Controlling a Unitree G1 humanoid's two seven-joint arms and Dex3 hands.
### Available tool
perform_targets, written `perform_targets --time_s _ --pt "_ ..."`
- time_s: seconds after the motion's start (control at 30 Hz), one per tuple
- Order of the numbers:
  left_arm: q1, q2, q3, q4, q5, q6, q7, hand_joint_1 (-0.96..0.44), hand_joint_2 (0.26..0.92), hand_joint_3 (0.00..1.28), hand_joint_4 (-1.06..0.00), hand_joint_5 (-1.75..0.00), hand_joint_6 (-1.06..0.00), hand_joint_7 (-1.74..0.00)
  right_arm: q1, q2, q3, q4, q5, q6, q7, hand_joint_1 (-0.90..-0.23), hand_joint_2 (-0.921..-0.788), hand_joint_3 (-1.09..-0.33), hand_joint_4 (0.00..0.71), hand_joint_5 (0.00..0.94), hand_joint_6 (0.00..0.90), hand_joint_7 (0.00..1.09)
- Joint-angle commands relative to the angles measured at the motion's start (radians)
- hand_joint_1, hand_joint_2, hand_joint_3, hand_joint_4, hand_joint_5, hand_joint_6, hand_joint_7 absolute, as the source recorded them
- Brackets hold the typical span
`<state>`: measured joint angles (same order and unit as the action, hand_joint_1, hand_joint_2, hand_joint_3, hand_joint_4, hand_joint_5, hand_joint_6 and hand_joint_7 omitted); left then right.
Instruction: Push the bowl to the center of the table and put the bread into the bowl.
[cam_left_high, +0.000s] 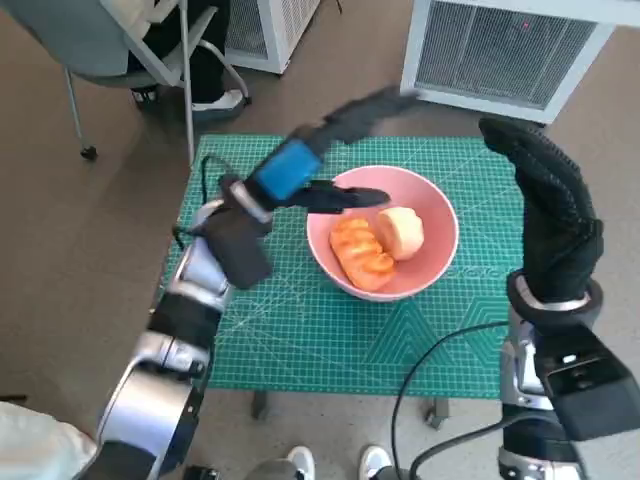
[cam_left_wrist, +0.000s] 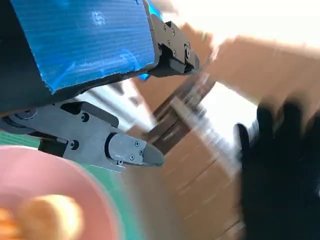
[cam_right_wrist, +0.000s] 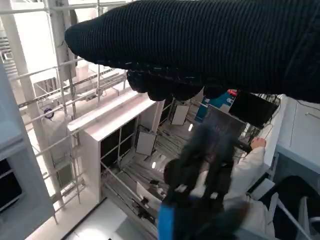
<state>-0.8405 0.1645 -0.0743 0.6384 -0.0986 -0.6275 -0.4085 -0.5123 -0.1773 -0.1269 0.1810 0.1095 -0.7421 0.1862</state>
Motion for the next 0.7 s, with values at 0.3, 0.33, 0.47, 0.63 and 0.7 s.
perform_targets --time_s 0.3,0.33,0.47,0.63,0.7 --pt "0.181 -0.074 0.086 -0.295 -0.228 0.12 -0.035 -0.3 0.921 0.4 -0.03 -0.64 0.0 -0.91 -0.03 0.0 0.006 -0.063 -0.025 0.088 -0.034 -0.498 -0.921 -0.69 0.375 0.002 0.029 0.7" --pt "0.187 -0.079 0.088 -0.304 -0.235 0.126 -0.036 -0.3 0.921 0.41 -0.02 -0.65 0.0 -0.91 -0.032 0.0 0.007 -0.065 -0.027 0.09 -0.036 -0.499 -0.921 -0.69 0.373 0.001 0.029 0.7" --pt "0.203 -0.093 0.099 -0.328 -0.252 0.142 -0.035 -0.32 0.921 0.42 0.0 -0.68 0.0 -0.92 -0.038 0.002 0.01 -0.071 -0.041 0.096 -0.045 -0.503 -0.921 -0.688 0.36 0.0 0.025 0.7" --pt "0.212 -0.102 0.108 -0.345 -0.259 0.159 -0.039 -0.33 0.921 0.42 0.0 -0.7 0.0 -0.93 -0.049 0.003 0.012 -0.065 -0.055 0.094 -0.053 -0.505 -0.921 -0.688 0.356 0.001 0.023 0.7" --pt "0.215 -0.106 0.108 -0.353 -0.262 0.165 -0.04 -0.34 0.921 0.42 0.0 -0.7 0.0 -0.94 -0.052 0.002 0.014 -0.063 -0.056 0.093 -0.054 -0.505 -0.921 -0.688 0.356 0.002 0.022 0.7"
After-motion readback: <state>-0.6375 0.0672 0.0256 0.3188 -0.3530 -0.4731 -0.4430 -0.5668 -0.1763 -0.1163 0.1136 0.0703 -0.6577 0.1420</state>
